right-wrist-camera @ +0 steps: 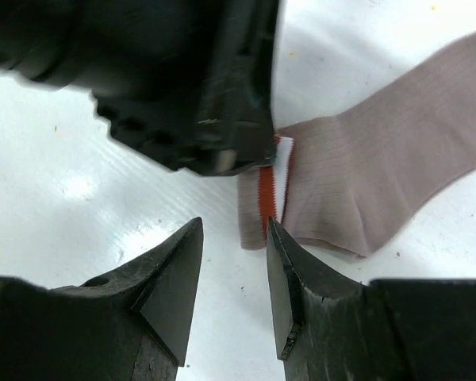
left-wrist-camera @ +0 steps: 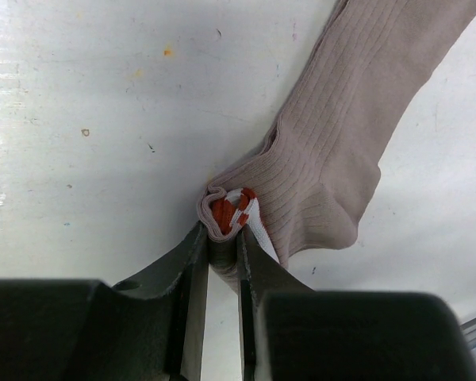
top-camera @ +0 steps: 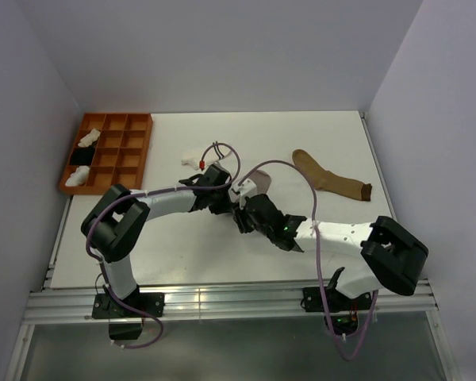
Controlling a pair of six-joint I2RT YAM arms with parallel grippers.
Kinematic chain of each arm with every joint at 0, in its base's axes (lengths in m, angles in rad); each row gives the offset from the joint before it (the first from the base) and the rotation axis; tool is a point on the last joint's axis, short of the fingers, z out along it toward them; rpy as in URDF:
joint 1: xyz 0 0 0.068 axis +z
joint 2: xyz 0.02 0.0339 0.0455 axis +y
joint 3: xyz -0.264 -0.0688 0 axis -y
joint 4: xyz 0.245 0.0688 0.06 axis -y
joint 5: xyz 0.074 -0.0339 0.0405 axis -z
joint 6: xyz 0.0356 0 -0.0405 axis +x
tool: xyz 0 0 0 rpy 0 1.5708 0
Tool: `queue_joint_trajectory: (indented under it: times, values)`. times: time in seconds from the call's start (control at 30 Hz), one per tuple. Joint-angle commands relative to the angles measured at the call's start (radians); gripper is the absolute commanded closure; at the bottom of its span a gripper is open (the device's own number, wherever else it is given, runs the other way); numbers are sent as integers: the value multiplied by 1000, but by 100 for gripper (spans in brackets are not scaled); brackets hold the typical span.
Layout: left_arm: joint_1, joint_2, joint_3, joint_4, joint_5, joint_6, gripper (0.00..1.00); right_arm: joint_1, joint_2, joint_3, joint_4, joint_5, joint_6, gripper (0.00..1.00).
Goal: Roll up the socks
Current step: Roll the sock at the center of the board.
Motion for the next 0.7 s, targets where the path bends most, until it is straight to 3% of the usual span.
queue_joint_trajectory:
  times: [0.0, 0.47, 0.67]
  values:
    - [-2, 0, 7, -107, -6, 63, 100, 66, 29, -4, 28, 164, -85, 55]
    - [4, -3, 15, -120, 5, 85, 100, 132, 167, 33, 51, 234, -109, 55]
    - [2, 3, 13, -120, 9, 85, 100, 138, 143, 33, 63, 244, -111, 55]
